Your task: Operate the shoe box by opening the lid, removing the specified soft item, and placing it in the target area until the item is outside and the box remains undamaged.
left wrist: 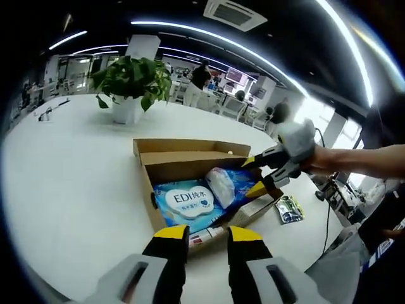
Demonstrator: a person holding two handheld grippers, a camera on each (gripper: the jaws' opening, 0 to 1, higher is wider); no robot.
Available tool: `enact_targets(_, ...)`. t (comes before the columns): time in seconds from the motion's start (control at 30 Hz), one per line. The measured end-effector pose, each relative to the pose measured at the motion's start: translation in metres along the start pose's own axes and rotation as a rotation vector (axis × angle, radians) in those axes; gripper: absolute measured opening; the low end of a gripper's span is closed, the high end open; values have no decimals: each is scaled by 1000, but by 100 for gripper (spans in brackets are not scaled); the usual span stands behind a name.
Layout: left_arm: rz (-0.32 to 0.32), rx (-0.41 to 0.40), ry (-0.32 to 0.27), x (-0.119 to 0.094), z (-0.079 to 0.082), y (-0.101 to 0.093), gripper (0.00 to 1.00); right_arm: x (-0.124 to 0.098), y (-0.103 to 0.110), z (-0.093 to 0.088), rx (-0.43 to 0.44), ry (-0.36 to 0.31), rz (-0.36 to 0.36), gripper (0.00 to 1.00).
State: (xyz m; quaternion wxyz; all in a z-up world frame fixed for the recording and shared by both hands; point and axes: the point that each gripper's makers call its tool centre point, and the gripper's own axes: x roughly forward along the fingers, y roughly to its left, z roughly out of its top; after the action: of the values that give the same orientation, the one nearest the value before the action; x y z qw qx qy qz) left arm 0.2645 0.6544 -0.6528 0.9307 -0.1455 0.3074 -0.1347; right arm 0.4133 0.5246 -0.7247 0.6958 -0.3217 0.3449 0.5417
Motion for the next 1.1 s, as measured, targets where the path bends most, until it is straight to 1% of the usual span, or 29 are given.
enact_targets(0.1,5,-4,-4,-2,0,1,24,10,0,-1,-32,28,26,58)
enact_targets(0.2,14,-10,-5,-5,-2,3,24,19,0,-3,-89,64,36,58)
enact_targets(0.37,26,-16,-8,-11,-4,8,24,34,-1,-5,-100,96,59,58)
enact_targets(0.5,38,-27,-8,-15,-7,17,24,40,0,-8,-107,113,69,56)
enact_targets(0.57,44,-33,-6,-15,-9,23,24,40,0,-8,-104,115,68,55)
enact_targets(0.63,45,-36,-7,-15,-10,25,23,40,0,-8,-103,118,66,54)
enact_targets(0.7,45,-38,-6,-15,-10,24,23,38,3,-8,-101,118,64,51)
enact_targets(0.77,43,-36,-3,-11,-10,27,23,37,3,-9,-96,116,66,46)
enact_targets(0.87,35,-33,0,-6,-9,27,23,34,4,-8,-97,108,65,40)
enact_targets(1.03,17,-25,2,0,-6,21,23,21,9,-6,-78,85,73,23)
enact_targets(1.07,13,-21,4,0,-6,17,23,20,9,-6,-74,80,79,18)
enact_targets(1.1,10,-18,4,1,-5,15,23,19,8,-7,-66,76,78,10)
